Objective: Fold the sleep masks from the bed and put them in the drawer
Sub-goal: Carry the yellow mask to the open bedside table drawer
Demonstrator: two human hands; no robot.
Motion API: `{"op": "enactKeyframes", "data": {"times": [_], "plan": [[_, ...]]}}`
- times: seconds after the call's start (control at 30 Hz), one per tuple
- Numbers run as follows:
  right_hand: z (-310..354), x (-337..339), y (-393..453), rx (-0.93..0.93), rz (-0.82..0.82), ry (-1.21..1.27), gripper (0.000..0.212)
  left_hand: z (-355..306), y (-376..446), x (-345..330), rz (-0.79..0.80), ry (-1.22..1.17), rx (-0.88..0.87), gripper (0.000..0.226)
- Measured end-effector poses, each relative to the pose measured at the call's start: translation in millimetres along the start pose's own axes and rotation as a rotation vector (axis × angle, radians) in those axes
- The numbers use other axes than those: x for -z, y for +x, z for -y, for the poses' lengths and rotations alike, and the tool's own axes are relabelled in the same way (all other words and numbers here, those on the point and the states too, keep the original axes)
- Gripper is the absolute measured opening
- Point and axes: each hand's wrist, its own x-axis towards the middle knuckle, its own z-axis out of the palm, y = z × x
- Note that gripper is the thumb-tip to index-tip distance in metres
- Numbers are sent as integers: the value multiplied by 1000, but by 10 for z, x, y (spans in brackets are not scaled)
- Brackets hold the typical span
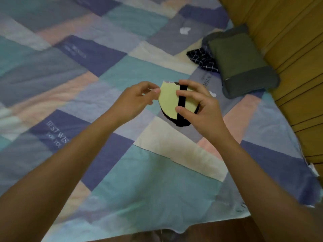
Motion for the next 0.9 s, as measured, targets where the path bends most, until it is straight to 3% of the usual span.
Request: {"op": "enactKeyframes", "data": {"times": [0.3, 0.43, 0.67, 0.9], "plan": [[1559, 300, 472, 346, 114, 30, 31, -935, -1222, 1162, -335, 329, -37, 34], [2223, 280, 551, 485, 173, 64, 32, -1366, -1955, 1583, -584, 609, 1, 32], [3534, -179, 447, 713, 311, 217, 23, -1723, -3377, 2210, -849, 734, 190, 27], [4709, -838, -27, 889, 428, 411, 13, -1773, -4904, 2605, -991, 862, 409, 26]]}}
